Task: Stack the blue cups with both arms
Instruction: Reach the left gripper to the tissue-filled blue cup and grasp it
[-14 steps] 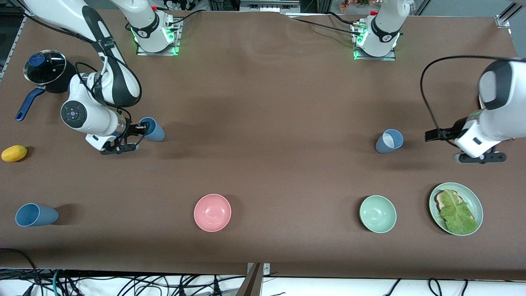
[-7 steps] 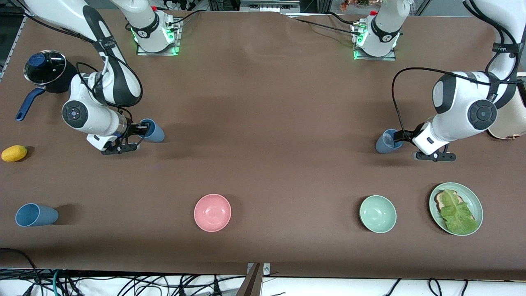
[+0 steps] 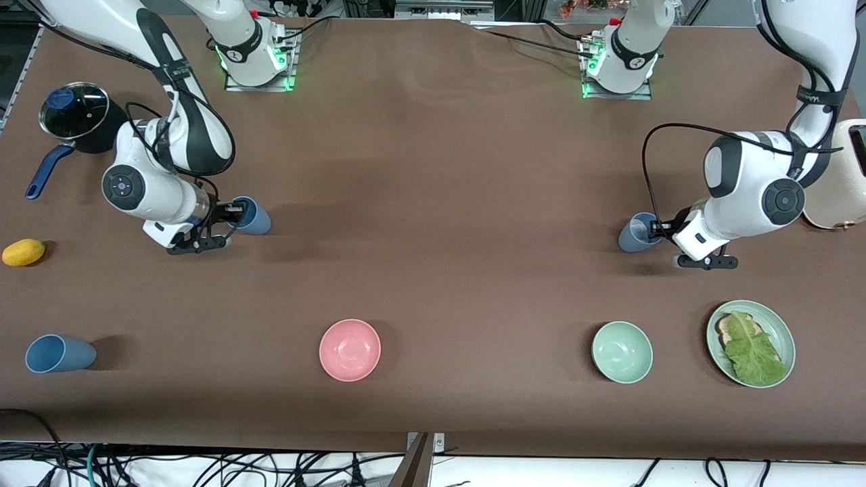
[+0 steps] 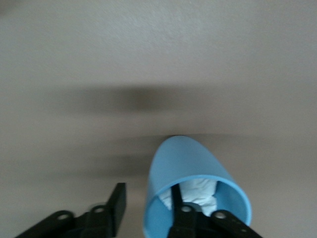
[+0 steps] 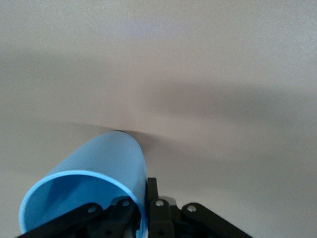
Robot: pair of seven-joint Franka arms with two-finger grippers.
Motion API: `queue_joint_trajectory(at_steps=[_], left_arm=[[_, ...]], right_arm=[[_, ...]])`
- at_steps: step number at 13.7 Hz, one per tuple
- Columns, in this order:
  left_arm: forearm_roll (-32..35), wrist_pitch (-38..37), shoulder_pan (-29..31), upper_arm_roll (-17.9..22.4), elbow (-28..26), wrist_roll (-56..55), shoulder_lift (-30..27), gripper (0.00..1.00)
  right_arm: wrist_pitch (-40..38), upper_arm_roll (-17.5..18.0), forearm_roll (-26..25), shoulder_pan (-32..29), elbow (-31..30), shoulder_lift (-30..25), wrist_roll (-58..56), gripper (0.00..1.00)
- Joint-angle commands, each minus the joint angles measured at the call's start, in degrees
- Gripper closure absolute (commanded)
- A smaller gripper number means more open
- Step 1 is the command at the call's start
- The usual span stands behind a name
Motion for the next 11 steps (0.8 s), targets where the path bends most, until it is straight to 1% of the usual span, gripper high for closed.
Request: queue_joint_trajectory(at_steps=[1, 4, 5, 7, 8, 9, 11], left_arm=[[-3.43, 0.11, -0.56, -0.73, -0.51, 1.40, -0.45, 1.00], [-3.43, -2.34, -0.29, -1.70, 1.68, 2.02, -0.80, 1.00], [-3.61, -4.88, -0.55, -2.75, 4.30, 1.32, -1.50, 1.00], [-3.78, -11.64, -0.73, -7.40, 10.88, -2.70, -0.99, 1.00], [-3.87, -12.71, -2.12, -9.77, 13.44, -6.82, -0.55, 1.00], [-3.78, -12.72, -4.40, -11.27, 14.51, -12.17, 0.33, 1.00], [-3.96, -11.42, -10.63, -11.55, 15.83, -20.97, 2.09, 1.00]], right_arm=[[0.61, 0.22, 0.66, -0.04, -0.33, 0.16, -0.08, 1.00], [0.52, 0.22, 0.66, -0.04, -0.25, 0.16, -0.08, 1.00], [0.35, 0.22, 0.66, -0.04, -0.07, 0.08, -0.08, 1.00], [0.17, 0.22, 0.66, -0.04, 0.10, 0.07, -0.17, 1.00], [0.08, 0.22, 0.66, -0.04, 0.10, 0.07, -0.17, 1.00], [0.08, 0.22, 0.66, -0.04, 0.28, -0.01, -0.17, 1.00], [0.00, 0.22, 0.66, -0.04, 0.54, -0.01, -0.17, 1.00]])
